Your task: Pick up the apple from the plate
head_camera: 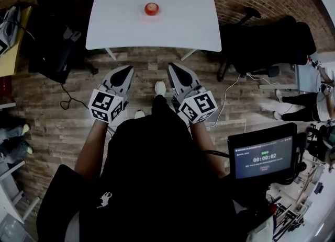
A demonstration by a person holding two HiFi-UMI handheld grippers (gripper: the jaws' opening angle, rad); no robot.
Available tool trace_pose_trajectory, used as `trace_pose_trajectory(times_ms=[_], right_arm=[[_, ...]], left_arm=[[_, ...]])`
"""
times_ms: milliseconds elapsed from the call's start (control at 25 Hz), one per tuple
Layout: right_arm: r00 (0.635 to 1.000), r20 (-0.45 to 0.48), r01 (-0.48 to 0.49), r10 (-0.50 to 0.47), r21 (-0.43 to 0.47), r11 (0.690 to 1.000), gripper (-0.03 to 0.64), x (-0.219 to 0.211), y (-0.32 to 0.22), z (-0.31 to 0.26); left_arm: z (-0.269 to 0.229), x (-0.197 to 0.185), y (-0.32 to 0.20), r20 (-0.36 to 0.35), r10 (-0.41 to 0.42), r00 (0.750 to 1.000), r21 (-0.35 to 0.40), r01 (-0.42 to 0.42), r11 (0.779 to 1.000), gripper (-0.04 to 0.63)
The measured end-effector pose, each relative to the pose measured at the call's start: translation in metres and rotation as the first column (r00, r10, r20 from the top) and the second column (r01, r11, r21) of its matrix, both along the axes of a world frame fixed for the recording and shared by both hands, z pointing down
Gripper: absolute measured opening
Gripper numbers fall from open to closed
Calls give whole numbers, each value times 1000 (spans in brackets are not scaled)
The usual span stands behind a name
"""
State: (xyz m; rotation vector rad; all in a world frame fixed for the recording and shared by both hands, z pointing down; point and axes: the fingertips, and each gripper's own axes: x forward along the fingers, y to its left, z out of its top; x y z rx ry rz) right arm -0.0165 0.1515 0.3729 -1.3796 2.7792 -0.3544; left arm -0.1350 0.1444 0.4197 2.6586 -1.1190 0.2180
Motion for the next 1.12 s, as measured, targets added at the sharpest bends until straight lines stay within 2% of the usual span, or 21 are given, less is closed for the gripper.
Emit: trace_pose_trajectory(times_ms=[320, 520, 1120], right_arm=[[999, 14, 38, -38, -15, 999, 5, 21, -69, 0], [998, 17, 64, -64, -31, 997, 5, 43, -108, -1], [989, -3, 146, -146, -53, 988, 5, 87, -185, 9]], left_arm=[[-4, 17, -69, 14, -55, 998, -20, 55, 998, 6], [-3, 35, -104, 26, -86, 996, -62, 88, 994, 6], [0, 74, -173, 68, -182, 981, -52, 186, 981, 6]])
